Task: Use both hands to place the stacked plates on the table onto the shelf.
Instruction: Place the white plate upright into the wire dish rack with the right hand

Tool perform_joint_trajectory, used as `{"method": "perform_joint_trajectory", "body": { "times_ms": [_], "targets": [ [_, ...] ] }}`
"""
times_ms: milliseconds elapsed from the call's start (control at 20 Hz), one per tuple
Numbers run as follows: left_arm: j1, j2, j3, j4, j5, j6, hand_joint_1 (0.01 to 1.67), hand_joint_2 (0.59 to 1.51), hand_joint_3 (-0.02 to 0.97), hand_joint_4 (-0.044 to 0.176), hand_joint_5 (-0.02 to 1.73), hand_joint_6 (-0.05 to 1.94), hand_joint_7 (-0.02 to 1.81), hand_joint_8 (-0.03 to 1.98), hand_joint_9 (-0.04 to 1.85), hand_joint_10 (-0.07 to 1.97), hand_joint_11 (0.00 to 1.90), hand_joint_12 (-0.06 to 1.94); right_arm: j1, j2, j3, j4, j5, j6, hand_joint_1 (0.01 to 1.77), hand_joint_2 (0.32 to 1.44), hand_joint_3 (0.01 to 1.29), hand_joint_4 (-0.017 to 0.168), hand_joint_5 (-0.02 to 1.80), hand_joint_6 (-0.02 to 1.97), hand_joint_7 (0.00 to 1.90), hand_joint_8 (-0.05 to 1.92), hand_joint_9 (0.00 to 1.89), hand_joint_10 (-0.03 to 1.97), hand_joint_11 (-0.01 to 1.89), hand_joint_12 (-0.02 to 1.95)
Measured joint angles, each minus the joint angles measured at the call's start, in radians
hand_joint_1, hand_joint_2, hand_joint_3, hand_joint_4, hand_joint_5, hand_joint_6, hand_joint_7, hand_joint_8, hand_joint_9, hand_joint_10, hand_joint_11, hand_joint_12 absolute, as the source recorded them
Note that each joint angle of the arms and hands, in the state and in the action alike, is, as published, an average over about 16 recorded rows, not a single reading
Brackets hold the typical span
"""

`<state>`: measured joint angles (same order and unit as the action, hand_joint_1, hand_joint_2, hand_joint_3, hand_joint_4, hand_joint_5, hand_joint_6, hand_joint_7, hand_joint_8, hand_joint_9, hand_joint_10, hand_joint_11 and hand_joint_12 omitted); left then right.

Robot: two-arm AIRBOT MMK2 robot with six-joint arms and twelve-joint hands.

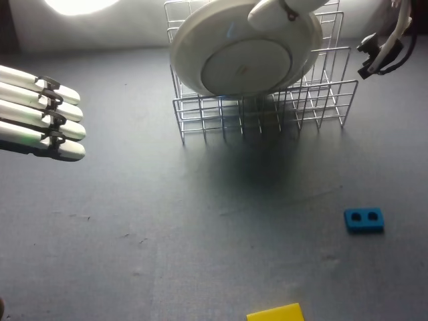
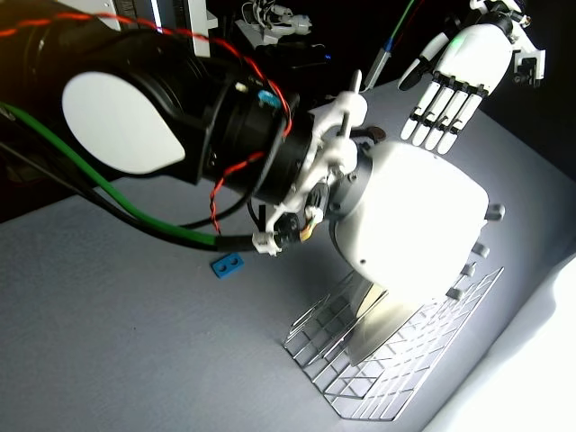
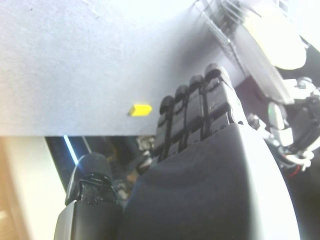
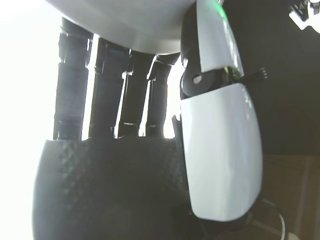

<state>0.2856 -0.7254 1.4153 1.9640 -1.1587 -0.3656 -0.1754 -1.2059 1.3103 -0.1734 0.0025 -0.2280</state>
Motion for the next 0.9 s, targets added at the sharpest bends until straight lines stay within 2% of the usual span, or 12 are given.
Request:
{"method": "perform_joint_trajectory", "body": {
  "times_ms": [550,750,900],
  "targets": [
    [0.000,0.000,-0.004,0.000,-0.001,0.004,0.02,1.279,0.010,0.000,0.08,0.01,0.07,0.01,0.04,0.02,0.02,0.01,-0.086,-0.034,0.063,0.068,0.066,-0.026,1.23,1.00,0.01,-0.009,0.92,0.86,1.14,0.74,1.38,-0.01,1.04,0.82],
    [0.000,0.000,-0.007,-0.001,-0.001,0.006,0.02,1.285,0.011,0.000,0.08,0.01,0.07,0.01,0.04,0.02,0.02,0.01,-0.103,-0.037,0.072,0.082,0.087,-0.033,1.21,1.01,0.01,-0.009,0.89,0.80,1.10,0.70,1.34,-0.01,1.00,0.82],
    [0.000,0.000,-0.009,-0.006,-0.001,0.007,0.02,1.291,0.011,0.000,0.08,0.01,0.07,0.01,0.04,0.02,0.02,0.01,-0.106,-0.034,0.072,0.085,0.098,-0.034,1.17,1.02,0.01,-0.008,0.87,0.67,1.08,0.59,1.29,-0.01,0.94,0.83]
  ]
}}
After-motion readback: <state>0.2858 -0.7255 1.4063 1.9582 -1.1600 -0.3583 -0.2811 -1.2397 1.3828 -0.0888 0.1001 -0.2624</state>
